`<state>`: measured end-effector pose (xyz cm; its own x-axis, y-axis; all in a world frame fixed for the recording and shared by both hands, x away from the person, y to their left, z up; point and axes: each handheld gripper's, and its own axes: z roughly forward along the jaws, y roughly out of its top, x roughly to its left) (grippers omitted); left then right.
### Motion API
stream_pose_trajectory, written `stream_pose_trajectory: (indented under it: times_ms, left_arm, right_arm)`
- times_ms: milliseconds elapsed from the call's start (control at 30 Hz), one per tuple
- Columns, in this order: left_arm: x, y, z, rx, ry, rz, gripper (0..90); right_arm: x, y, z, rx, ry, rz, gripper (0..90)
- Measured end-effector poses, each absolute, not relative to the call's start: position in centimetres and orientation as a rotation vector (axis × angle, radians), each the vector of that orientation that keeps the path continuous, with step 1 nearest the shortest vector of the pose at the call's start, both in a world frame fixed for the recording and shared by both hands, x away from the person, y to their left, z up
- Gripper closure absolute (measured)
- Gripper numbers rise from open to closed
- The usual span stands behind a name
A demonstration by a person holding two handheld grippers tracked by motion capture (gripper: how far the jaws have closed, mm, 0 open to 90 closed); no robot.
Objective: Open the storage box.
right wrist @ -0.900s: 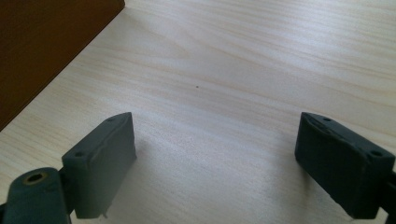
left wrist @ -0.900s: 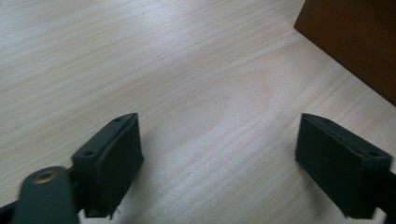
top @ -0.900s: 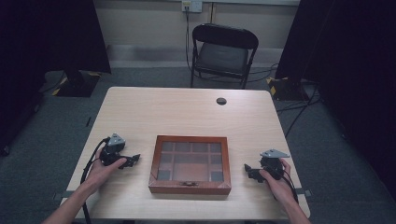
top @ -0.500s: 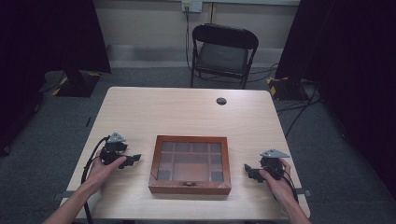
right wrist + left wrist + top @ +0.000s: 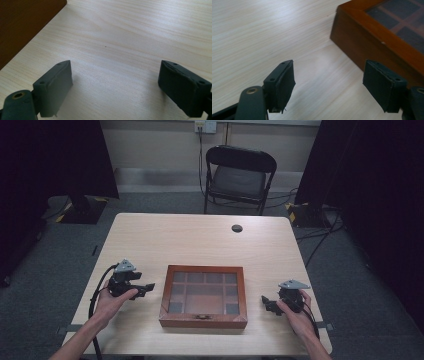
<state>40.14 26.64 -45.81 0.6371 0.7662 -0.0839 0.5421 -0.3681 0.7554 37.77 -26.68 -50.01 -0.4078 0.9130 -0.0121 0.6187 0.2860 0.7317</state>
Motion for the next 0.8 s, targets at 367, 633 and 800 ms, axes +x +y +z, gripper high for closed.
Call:
stream_pose_trajectory:
  times_ms: [367,633,800]
  left_arm:
    - [39.7,25.5,-44.2,2.032,0.974,0.228,29.3]
    - [38.6,23.9,-43.1,2.026,0.861,0.201,32.3]
    - [38.3,23.3,-42.5,2.009,0.825,0.181,32.1]
  right_arm:
    - [37.8,-26.7,-50.0,1.377,2.128,0.915,10.7]
    - [37.8,-26.7,-50.0,1.377,2.128,0.915,10.7]
    - [37.8,-26.7,-50.0,1.377,2.128,0.915,10.6]
